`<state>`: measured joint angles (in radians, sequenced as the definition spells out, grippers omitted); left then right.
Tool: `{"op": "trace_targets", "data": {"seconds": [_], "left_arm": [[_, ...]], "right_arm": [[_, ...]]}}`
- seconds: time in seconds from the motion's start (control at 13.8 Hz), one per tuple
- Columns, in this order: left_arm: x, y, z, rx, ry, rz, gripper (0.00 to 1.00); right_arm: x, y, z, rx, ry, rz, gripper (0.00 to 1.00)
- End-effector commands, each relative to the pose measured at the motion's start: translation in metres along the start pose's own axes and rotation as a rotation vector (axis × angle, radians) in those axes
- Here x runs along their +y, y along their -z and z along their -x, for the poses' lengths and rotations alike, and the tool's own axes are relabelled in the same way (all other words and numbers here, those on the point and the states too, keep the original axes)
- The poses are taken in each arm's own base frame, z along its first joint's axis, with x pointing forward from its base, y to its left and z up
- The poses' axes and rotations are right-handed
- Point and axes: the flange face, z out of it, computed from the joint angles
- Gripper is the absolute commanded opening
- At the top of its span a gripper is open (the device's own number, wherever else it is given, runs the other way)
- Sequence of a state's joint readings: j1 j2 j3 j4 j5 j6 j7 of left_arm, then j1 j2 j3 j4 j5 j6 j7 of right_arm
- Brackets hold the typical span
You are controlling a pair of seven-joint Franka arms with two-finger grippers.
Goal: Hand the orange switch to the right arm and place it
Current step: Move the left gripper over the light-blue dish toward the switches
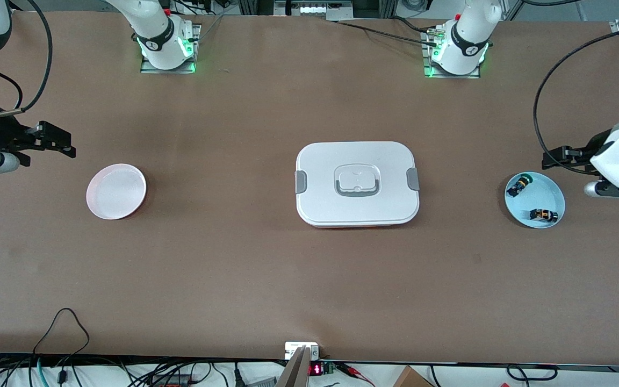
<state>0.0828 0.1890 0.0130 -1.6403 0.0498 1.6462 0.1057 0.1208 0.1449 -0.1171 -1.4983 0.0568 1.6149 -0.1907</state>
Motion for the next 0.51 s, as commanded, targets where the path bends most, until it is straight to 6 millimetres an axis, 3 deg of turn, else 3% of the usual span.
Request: {"op": "trace_targets", "data": {"seconds": [0.0,0.22,0.43], "left_arm": [[-0.031,-0.029,-0.019,-0.002,0.005,-0.025,1.0],[-0.068,-0.07,-0.032,0.065,-0.045,-0.026,1.0],[-0.082,-0.113,-0.035,0.101,-0.04,-0.028,1.0]], "right_arm": [[-0.003,0.006,0.001,0.012,-0.004,-0.012,1.0],[-0.002,0.006,0.001,0.012,-0.005,-0.011,1.0],[-0.002,0.006,0.001,0.012,-0.007,-0.011,1.0]]}}
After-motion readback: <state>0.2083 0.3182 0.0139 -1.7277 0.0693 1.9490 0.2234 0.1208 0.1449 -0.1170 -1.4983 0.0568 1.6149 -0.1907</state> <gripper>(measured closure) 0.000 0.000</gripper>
